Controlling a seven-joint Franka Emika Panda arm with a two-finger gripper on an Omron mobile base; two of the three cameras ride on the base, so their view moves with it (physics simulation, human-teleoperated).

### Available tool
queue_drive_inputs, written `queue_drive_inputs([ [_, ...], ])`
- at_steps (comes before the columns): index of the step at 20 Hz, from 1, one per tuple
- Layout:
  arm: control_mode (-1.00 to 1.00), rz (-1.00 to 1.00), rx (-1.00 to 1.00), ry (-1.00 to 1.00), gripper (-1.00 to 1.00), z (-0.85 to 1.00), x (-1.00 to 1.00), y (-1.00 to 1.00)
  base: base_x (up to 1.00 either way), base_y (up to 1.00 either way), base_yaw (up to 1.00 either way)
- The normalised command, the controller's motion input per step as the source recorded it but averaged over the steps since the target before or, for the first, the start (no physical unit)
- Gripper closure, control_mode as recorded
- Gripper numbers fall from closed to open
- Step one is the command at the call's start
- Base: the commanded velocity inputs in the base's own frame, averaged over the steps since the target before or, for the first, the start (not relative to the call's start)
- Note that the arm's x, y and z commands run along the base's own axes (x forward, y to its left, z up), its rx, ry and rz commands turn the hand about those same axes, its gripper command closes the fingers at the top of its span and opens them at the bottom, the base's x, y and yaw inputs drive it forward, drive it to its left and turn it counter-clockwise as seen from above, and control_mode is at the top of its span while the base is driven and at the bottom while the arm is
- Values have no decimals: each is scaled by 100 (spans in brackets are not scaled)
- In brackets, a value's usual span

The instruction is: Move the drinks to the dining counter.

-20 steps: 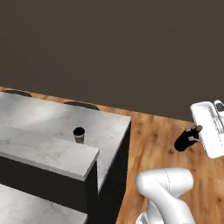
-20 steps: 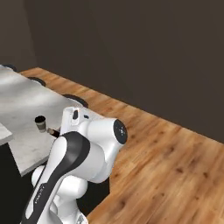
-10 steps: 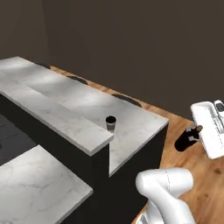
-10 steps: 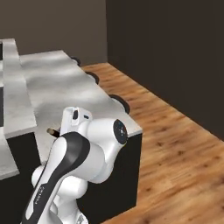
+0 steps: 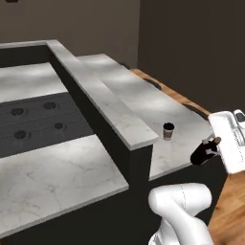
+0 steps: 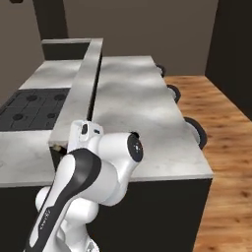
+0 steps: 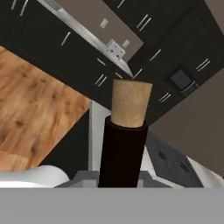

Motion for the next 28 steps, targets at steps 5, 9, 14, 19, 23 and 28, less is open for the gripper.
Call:
queue_drive_inputs([
  [5, 100, 0, 0, 0, 100, 0, 0, 0, -17, -52, 27],
  [9, 100, 0, 0, 0, 100, 0, 0, 0, -41, -88, 8],
  [14, 100, 0, 0, 0, 100, 0, 0, 0, -33, -81, 3],
  [19, 100, 0, 0, 0, 100, 0, 0, 0, 12, -4, 0],
  [23, 100, 0, 0, 0, 100, 0, 0, 0, 55, 44, 0],
  [28, 100, 0, 0, 0, 100, 0, 0, 0, 77, 21, 1],
])
